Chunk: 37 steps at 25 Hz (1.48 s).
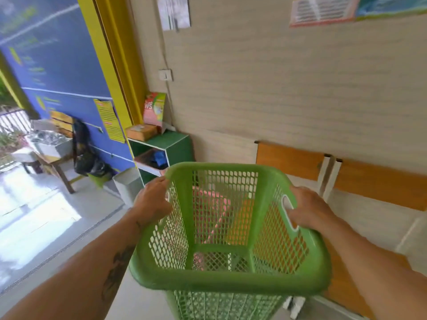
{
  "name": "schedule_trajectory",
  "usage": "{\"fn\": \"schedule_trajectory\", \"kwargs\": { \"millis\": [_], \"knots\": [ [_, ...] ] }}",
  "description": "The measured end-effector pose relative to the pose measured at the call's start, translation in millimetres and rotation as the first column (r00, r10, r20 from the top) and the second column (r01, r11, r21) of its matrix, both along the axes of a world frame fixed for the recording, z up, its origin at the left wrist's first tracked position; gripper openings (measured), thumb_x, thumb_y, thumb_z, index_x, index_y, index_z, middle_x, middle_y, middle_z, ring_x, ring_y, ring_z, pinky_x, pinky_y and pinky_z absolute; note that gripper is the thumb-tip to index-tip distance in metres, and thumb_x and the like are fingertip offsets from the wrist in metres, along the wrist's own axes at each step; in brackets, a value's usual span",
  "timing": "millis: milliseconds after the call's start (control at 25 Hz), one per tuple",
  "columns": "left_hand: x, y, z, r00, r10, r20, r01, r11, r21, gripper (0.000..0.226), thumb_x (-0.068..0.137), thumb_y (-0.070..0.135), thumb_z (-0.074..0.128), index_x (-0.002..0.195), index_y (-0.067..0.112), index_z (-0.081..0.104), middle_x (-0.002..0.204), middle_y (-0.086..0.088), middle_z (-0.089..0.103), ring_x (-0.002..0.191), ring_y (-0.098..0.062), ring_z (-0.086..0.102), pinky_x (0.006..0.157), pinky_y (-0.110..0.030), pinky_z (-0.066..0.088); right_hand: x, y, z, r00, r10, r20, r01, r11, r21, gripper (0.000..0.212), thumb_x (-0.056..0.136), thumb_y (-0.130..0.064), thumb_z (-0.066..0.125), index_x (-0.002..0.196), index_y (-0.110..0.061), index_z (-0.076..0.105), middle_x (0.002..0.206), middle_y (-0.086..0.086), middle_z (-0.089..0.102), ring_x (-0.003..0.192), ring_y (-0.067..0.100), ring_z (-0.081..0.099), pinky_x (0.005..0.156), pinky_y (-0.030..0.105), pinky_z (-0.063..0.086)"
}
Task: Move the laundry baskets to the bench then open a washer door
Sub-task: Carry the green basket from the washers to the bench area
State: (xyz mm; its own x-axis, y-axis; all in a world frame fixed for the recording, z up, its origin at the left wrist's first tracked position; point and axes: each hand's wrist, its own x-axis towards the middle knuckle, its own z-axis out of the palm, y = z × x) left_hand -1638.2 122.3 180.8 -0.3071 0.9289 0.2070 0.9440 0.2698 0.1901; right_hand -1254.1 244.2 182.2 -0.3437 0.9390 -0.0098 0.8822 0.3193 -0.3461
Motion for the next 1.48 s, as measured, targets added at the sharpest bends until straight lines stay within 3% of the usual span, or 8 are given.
{"fn": "schedule_trajectory", "kwargs": {
  "millis": [160,320,560,800,1080,1200,1360,1480],
  "knots": [
    [-49,50,23,0.993,0.117,-0.008,-0.116,0.991,0.07,0.05,0.063,0.008,0.056,0.113,0.011,0.057,0.112,0.004,0.057,0.095,-0.023,0.06,0.077,-0.039,0.056,-73,85,15,0.997,0.071,-0.016,-0.069,0.993,0.094,0.061,0.089,-0.023,0.054,0.145,-0.015,0.034,0.145,0.01,0.044,0.118,0.031,0.053,0.088,0.04,0.049],
    [-110,108,30,0.992,0.127,-0.02,-0.125,0.988,0.088,0.069,0.065,0.003,0.057,0.134,0.011,0.049,0.133,0.0,0.053,0.105,-0.023,0.06,0.084,-0.036,0.055,-142,147,13,0.996,0.089,0.016,-0.09,0.989,0.117,0.067,0.086,-0.017,0.055,0.148,-0.011,0.029,0.15,0.008,0.038,0.122,0.031,0.052,0.086,0.037,0.048],
    [-231,222,9,1.0,0.022,0.002,-0.022,0.998,0.058,0.067,0.061,0.003,0.056,0.128,0.013,0.052,0.128,0.006,0.052,0.094,-0.016,0.055,0.068,-0.024,0.041,-242,219,-9,0.998,-0.035,0.051,0.033,0.999,0.04,0.086,0.078,-0.012,0.061,0.153,-0.013,0.019,0.154,0.006,0.031,0.132,0.028,0.043,0.093,0.038,0.048],
    [-319,315,-25,0.987,-0.143,0.074,0.143,0.99,0.0,0.073,0.063,0.004,0.057,0.134,0.017,0.047,0.134,0.008,0.048,0.106,-0.023,0.06,0.077,-0.034,0.051,-320,256,-38,0.981,-0.183,0.067,0.186,0.982,-0.041,0.087,0.074,-0.009,0.067,0.149,-0.012,0.023,0.148,0.008,0.036,0.126,0.031,0.049,0.091,0.043,0.052],
    [-347,379,-137,0.966,-0.179,0.189,0.204,0.971,-0.127,0.094,0.07,-0.002,0.054,0.152,0.031,0.02,0.158,0.005,0.022,0.139,-0.025,0.037,0.107,-0.041,0.042,-351,278,-138,0.956,-0.292,0.029,0.293,0.941,-0.171,0.088,0.064,-0.001,0.071,0.14,-0.015,0.028,0.129,0.006,0.04,0.104,0.029,0.057,0.07,0.038,0.058],
    [-342,397,-208,0.962,-0.125,0.243,0.173,0.967,-0.187,0.099,0.071,-0.014,0.05,0.153,0.031,0.017,0.161,0.005,0.013,0.144,-0.03,0.025,0.112,-0.046,0.035,-360,282,-215,0.935,-0.349,0.059,0.353,0.917,-0.187,0.096,0.062,0.002,0.073,0.144,-0.014,0.024,0.138,0.008,0.035,0.105,0.029,0.057,0.066,0.034,0.059],
    [-337,409,-309,0.962,-0.089,0.257,0.172,0.932,-0.319,0.104,0.066,-0.02,0.046,0.154,0.024,0.013,0.163,-0.003,0.007,0.147,-0.03,0.017,0.113,-0.048,0.035,-370,279,-310,0.897,-0.426,0.119,0.442,0.863,-0.245,0.105,0.068,0.002,0.075,0.152,-0.011,0.012,0.159,0.011,0.016,0.133,0.034,0.039,0.085,0.034,0.055],
    [-338,399,-364,0.963,-0.072,0.258,0.17,0.909,-0.382,0.098,0.069,-0.017,0.051,0.153,0.022,0.019,0.163,-0.004,0.01,0.141,-0.037,0.032,0.1,-0.052,0.047,-375,274,-360,0.897,-0.423,0.125,0.441,0.84,-0.318,0.108,0.072,0.001,0.074,0.153,-0.011,0.005,0.162,0.011,0.007,0.14,0.033,0.032,0.096,0.033,0.051]
  ]
}}
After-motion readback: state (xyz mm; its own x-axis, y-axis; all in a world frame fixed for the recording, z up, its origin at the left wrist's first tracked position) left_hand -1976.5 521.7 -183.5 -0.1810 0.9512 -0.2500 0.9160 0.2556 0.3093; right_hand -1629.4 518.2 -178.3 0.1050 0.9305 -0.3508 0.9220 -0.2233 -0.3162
